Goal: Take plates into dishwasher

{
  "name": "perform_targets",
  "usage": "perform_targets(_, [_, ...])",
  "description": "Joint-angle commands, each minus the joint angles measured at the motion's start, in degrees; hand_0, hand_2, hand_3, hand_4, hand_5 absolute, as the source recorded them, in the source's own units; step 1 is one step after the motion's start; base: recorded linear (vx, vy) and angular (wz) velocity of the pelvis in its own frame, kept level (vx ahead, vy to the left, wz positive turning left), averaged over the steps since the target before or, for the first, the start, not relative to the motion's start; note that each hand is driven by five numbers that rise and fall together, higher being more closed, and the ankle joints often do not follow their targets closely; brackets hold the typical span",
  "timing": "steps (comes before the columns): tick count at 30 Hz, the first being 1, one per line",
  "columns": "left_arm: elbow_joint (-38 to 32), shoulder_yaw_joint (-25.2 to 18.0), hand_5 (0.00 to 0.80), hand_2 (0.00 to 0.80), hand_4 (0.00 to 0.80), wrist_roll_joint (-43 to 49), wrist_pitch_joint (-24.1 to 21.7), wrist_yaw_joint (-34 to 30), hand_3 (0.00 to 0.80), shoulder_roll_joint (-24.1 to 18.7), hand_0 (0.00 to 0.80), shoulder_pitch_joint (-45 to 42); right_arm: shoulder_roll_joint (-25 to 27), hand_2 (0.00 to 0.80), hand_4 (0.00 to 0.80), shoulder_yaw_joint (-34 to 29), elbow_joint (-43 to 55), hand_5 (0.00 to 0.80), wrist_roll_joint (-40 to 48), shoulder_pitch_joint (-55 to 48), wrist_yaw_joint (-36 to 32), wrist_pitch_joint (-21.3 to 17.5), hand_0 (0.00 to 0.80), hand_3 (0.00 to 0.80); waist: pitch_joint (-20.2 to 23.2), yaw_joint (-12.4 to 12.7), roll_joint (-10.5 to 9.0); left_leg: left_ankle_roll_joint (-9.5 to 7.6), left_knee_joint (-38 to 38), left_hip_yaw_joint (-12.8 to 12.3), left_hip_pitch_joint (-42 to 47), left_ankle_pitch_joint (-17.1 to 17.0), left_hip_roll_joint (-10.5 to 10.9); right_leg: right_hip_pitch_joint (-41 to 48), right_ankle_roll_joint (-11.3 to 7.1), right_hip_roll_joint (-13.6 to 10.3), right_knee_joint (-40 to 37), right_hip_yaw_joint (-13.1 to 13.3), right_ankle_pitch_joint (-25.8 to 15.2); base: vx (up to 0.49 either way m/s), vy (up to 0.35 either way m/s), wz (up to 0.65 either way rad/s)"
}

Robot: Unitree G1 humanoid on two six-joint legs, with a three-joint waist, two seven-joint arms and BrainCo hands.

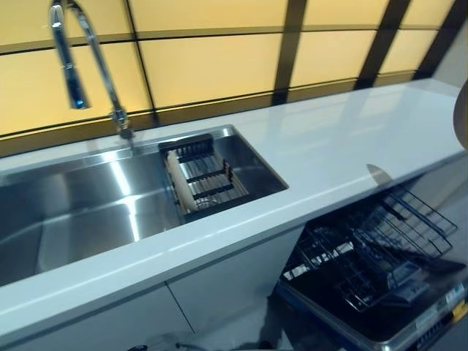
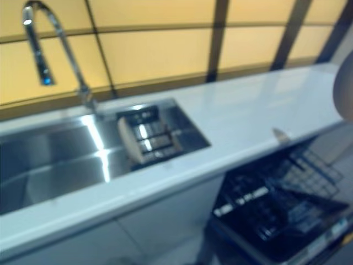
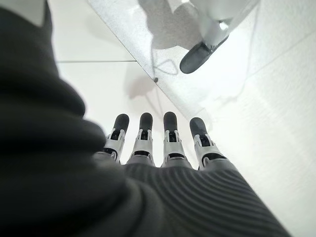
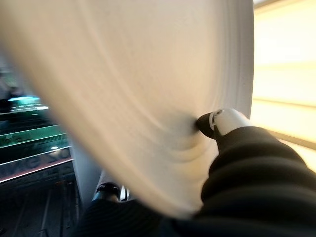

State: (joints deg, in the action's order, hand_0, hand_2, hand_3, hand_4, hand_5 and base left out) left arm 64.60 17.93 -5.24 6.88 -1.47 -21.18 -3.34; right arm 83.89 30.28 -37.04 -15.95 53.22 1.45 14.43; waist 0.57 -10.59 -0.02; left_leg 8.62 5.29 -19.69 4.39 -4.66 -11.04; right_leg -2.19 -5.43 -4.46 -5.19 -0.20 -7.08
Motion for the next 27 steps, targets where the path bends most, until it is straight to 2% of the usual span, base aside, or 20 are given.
perform_targets(1, [0.78, 0.29, 0.000, 0.000, 0.000, 1.73, -1.37, -0.29, 0.000, -3.13, 0.000, 3.58, 2.03, 0.800, 0.800, -9.47, 2.84, 0.800, -4.80, -5.19, 3.99, -4.28, 0.800, 0.800, -3.32, -1.37, -3.01, -0.31, -0.29, 0.36, 4.28, 4.50, -0.82, 0.09, -5.24, -1.95, 0.19, 1.78, 1.46, -0.041, -0.013, -0.23])
perform_targets(6, [0.42, 0.03, 0.000, 0.000, 0.000, 1.13, -1.84, 0.19, 0.000, -3.26, 0.000, 4.48, -0.80, 0.800, 0.800, -24.12, 6.38, 0.800, -7.88, -24.42, 5.67, -6.17, 0.800, 0.800, -4.75, -2.92, -2.59, -0.37, -0.29, -0.62, 3.92, 4.55, -0.94, -1.18, -5.25, -2.00, 0.19, 2.08, 1.07, -0.044, -0.026, -0.14])
perform_targets(10, [0.24, -0.13, 0.000, 0.000, 0.000, 0.77, -1.86, 0.14, 0.000, -3.43, 0.000, 5.51, -3.42, 0.800, 0.800, -28.69, 8.29, 0.800, -11.37, -31.37, 6.61, -5.72, 0.800, 0.800, -5.87, -3.03, -2.19, -0.39, -0.29, -0.88, 3.41, 4.49, -0.96, -2.01, -5.16, -2.25, 0.19, 1.69, 0.82, -0.061, -0.025, -0.05])
perform_targets(14, [0.22, -0.18, 0.000, 0.000, 0.000, 0.76, -1.62, -0.04, 0.000, -3.45, 0.000, 6.44, -5.32, 0.800, 0.800, -28.48, 9.20, 0.800, -15.38, -32.92, 8.73, -4.40, 0.800, 0.800, -6.98, -2.87, -1.62, -0.44, -0.29, -0.48, 2.56, 4.28, -0.83, -2.58, -5.04, -2.45, 0.19, 1.19, 0.63, -0.065, -0.010, 0.01])
perform_targets(18, [-0.02, -0.28, 0.000, 0.000, 0.000, 0.72, -1.47, -0.14, 0.000, -3.28, 0.000, 6.63, -8.20, 0.800, 0.800, -26.74, 10.15, 0.800, -19.70, -32.90, 9.57, -1.36, 0.800, 0.800, -7.61, -2.62, -0.77, -0.54, -0.29, 0.10, 2.08, 4.20, -0.57, -2.88, -4.97, -2.66, 0.19, 0.69, 0.62, -0.029, 0.000, 0.03])
perform_targets(27, [-0.86, 0.27, 0.000, 0.000, 0.000, 0.84, -1.18, -0.42, 0.000, -2.67, 0.000, 7.63, -13.34, 0.800, 0.800, -20.86, 8.91, 0.800, -24.72, -30.39, 10.03, 0.22, 0.800, 0.800, -8.57, -1.18, 0.46, -0.74, -0.29, 1.05, 1.37, 4.02, -0.06, -2.93, -4.90, -3.47, 0.19, -0.82, 0.58, -0.020, 0.004, 0.06])
